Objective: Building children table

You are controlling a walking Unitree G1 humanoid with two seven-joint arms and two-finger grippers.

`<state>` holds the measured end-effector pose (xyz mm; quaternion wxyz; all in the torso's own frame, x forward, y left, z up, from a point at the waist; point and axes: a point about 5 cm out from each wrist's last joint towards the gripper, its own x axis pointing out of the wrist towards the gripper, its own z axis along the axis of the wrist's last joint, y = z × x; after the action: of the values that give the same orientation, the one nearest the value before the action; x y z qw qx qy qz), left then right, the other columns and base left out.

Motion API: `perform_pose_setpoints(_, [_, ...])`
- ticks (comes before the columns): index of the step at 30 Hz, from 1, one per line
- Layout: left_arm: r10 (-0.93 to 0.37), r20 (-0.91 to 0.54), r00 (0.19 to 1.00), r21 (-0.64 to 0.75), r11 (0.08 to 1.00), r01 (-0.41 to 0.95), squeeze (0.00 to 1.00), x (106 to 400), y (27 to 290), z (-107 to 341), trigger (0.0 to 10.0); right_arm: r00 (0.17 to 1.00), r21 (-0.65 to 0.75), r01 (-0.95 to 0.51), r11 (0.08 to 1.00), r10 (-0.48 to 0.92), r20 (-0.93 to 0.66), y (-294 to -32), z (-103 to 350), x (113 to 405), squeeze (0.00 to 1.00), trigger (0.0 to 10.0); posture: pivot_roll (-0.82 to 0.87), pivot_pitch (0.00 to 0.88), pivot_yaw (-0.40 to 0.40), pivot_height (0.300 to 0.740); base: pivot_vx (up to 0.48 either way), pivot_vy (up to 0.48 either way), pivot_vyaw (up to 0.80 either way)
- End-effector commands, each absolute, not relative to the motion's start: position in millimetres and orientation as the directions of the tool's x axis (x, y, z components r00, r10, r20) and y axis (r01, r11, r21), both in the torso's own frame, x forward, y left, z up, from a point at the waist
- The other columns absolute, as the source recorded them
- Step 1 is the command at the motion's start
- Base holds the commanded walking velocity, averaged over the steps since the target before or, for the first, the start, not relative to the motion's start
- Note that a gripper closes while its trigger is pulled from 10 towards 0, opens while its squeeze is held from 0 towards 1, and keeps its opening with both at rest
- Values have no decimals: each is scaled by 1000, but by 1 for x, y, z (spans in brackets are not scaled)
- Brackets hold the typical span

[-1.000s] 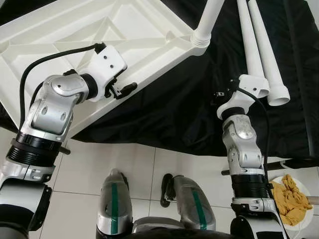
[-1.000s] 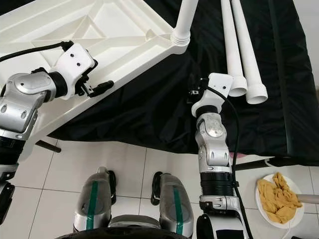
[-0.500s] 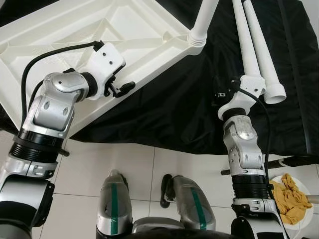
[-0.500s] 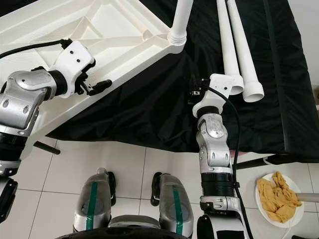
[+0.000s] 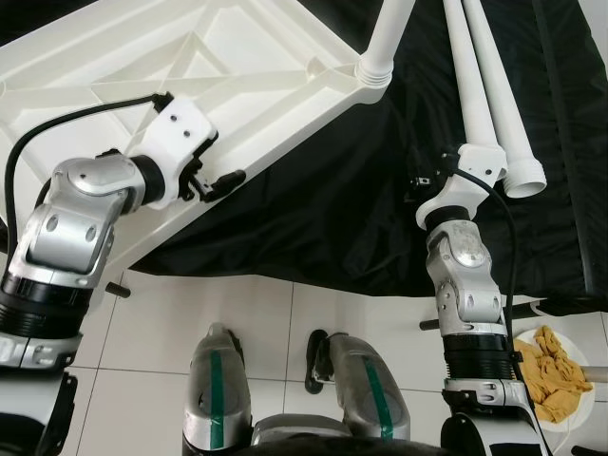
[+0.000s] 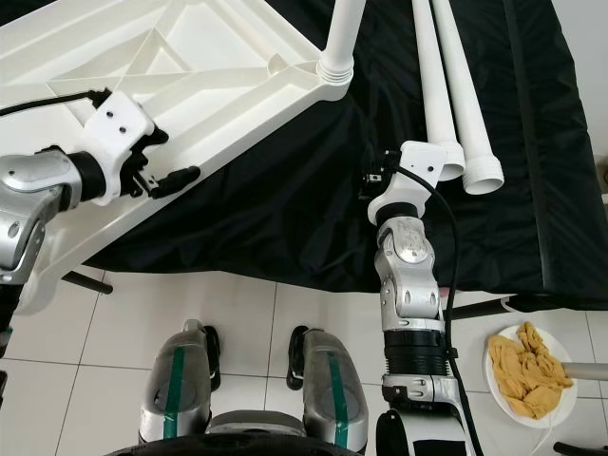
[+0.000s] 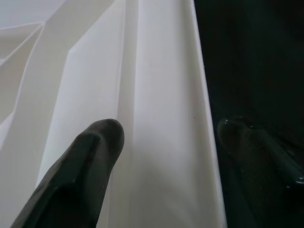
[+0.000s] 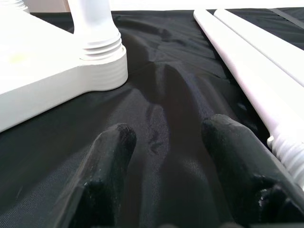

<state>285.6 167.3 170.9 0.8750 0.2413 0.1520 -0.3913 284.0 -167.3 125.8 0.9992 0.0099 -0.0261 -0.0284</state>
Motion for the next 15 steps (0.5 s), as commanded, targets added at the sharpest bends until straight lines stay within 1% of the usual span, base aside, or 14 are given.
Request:
perform_pose_setpoints(1, [-692,-489,531,248,473,845,0,276,162,170,10000,997,20,63,998,-64,37,-171,124,282,0,10000,85,99,-52,740,0,0,0])
perform_pose_setpoints(2, [-692,-489,531,248,473,845,0,276,162,170,10000,997,20,63,998,-64,37,-171,124,282,0,10000,85,99,-52,740,0,0,0])
perform_pose_setpoints(4, [-713,-502,489,234,432,871,0,268,160,168,10000,997,19,64,998,-65,36,-171,123,281,0,10000,84,98,-52,740,0,0,0])
perform_pose_setpoints(6, [-719,-510,473,227,418,880,0,265,160,167,10000,997,18,64,998,-65,36,-171,123,281,0,10000,84,98,-53,740,0,0,0])
perform_pose_setpoints(7, [-716,-524,461,222,408,885,0,263,160,164,9059,997,18,63,998,-64,36,-171,123,281,0,10000,84,96,-53,740,0,0,0])
perform_pose_setpoints(9, [-716,-524,461,222,408,885,0,263,160,164,9059,997,18,63,998,-64,36,-171,123,281,0,10000,84,96,-53,740,0,0,0])
perform_pose_setpoints(10, [-711,-538,453,218,402,889,0,261,160,162,3569,997,18,62,998,-62,36,-171,123,281,0,10000,83,94,-53,740,0,0,0])
perform_pose_setpoints(11, [-711,-538,453,218,402,889,0,261,160,162,3569,997,18,62,998,-62,36,-171,123,281,0,10000,83,94,-53,740,0,0,0])
perform_pose_setpoints(12, [-709,-552,439,220,384,897,0,258,159,159,1373,998,17,60,998,-61,36,-171,123,281,0,10000,84,93,-54,740,0,0,0])
perform_pose_setpoints(13, [-709,-552,439,220,384,897,0,258,159,159,1373,998,17,60,998,-61,36,-171,123,281,0,10000,84,93,-54,740,0,0,0])
perform_pose_setpoints(14, [-710,-564,422,214,368,905,0,255,158,156,0,998,17,58,998,-58,37,-170,123,281,0,10000,84,91,-53,740,0,0,0])
perform_pose_setpoints(15, [-710,-564,422,214,368,905,0,255,158,156,0,998,17,58,998,-58,37,-170,123,281,0,10000,84,91,-53,740,0,0,0])
